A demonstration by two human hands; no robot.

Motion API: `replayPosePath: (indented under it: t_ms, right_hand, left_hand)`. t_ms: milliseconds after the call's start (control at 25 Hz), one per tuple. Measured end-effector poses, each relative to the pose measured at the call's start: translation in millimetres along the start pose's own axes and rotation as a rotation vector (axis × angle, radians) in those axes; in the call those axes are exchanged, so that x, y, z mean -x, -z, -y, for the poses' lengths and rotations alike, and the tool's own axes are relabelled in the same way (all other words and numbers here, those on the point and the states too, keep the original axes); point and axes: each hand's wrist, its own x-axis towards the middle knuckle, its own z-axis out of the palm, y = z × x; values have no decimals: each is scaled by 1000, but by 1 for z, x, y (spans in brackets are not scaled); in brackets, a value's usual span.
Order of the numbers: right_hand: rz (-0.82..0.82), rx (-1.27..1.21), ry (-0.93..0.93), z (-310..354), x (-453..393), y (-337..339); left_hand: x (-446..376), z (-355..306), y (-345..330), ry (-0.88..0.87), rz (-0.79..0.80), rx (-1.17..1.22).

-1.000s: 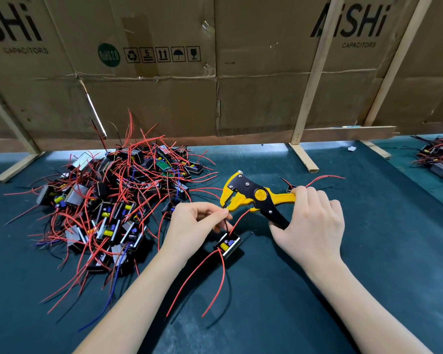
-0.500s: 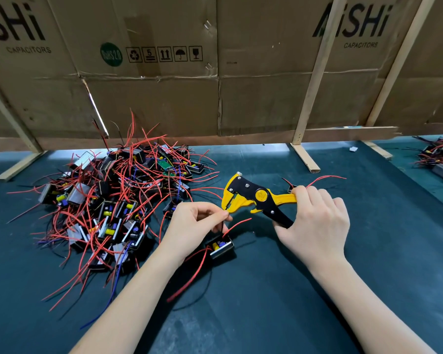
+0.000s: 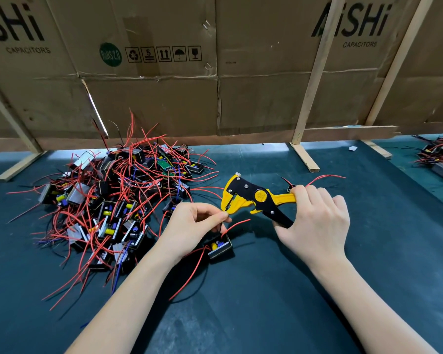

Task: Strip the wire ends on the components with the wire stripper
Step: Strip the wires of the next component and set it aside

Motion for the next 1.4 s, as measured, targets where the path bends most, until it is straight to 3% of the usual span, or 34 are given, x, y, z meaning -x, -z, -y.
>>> replayPosePath:
  t_ms: [480, 720, 1000, 1400]
  right_hand:
    - [-31, 19, 3, -3, -1, -4]
    - [51, 29, 37, -2, 0, -3]
    - [-80, 3, 12, 0, 2, -5]
    - [157, 68, -208, -15, 3, -12]
  left_hand:
    - [-2, 4, 1, 9, 24, 13]
    - [-1, 6, 5, 46, 82, -1]
    - [0, 5, 7, 40, 85, -4]
    - [-1, 1, 12, 83, 175, -84]
